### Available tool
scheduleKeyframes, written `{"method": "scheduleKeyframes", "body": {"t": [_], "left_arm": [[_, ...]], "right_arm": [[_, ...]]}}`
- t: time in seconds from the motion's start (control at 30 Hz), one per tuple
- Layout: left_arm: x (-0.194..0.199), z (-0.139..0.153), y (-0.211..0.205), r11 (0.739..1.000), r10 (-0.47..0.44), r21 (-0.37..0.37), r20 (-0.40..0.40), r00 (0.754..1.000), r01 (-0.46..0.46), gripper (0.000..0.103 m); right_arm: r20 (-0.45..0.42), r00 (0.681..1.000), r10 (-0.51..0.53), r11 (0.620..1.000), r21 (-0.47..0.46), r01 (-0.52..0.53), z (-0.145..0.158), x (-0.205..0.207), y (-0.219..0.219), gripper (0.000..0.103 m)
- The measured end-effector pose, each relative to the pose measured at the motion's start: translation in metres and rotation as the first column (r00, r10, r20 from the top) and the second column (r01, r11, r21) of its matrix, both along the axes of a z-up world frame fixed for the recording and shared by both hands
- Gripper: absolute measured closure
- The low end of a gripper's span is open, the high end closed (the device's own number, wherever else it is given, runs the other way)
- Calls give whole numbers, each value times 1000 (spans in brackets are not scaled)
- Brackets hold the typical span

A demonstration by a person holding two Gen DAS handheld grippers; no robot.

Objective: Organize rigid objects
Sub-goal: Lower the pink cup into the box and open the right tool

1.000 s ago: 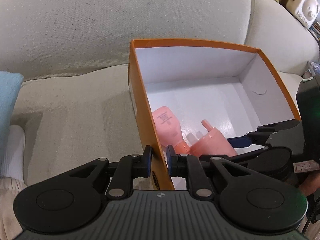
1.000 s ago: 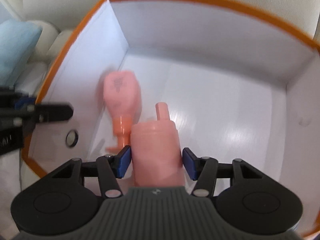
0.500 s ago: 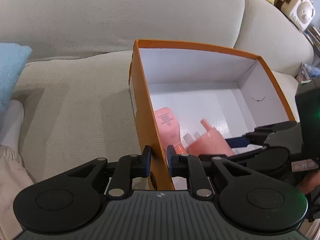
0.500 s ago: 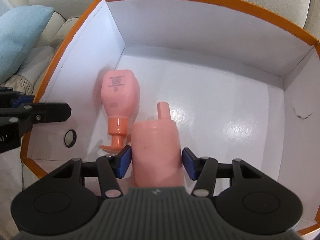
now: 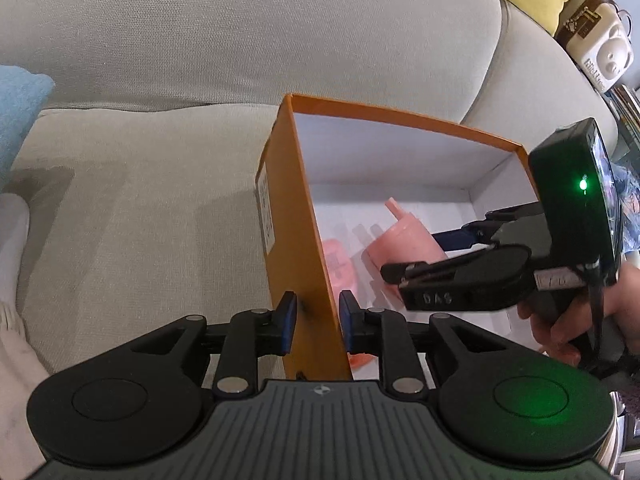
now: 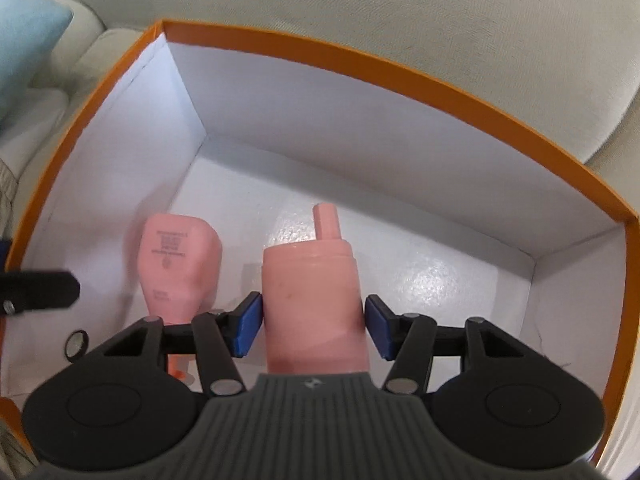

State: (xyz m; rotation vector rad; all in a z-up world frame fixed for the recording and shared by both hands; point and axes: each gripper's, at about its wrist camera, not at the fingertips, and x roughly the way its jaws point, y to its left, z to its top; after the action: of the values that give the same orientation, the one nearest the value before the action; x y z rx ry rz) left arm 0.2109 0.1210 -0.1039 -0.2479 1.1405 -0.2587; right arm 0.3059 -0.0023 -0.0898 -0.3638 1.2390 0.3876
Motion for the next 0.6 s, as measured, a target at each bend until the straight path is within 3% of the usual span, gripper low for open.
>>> {"method": "scheduleKeyframes", "body": {"t": [0.1, 0.17, 0.23, 0.3, 0.37, 0.53, 0.6], "left_arm": [[3, -2, 0, 1000, 14, -3, 8, 1000, -14, 75], [5, -2, 0, 1000, 18, -2, 15, 1000, -17, 75], [5, -2, 0, 1000, 17, -6, 19, 1000, -17, 75], [4, -2, 1, 1000, 14, -8, 26, 1000, -14, 76], [4, -1, 1, 1000, 13, -11, 30, 999, -12, 78], [2, -1, 4, 1000, 15, -15, 37, 999, -14, 78], [2, 0, 3, 1000, 15, -13, 40, 999, -14, 78]], "right_arm": [[-6, 1000, 27, 999, -16, -27, 0, 7, 4, 43], [1, 999, 39, 999, -17, -39, 4, 12, 7, 31], [15, 998, 55, 998, -25, -54, 8, 19, 10, 29], [20, 998, 63, 998, -28, -62, 16, 23, 14, 31], [7, 998, 66, 998, -26, -65, 13, 30, 16, 45], [-9, 998, 55, 998, -11, -55, 24, 9, 17, 47], [2, 999, 52, 999, 2, -52, 14, 9, 22, 47]]}}
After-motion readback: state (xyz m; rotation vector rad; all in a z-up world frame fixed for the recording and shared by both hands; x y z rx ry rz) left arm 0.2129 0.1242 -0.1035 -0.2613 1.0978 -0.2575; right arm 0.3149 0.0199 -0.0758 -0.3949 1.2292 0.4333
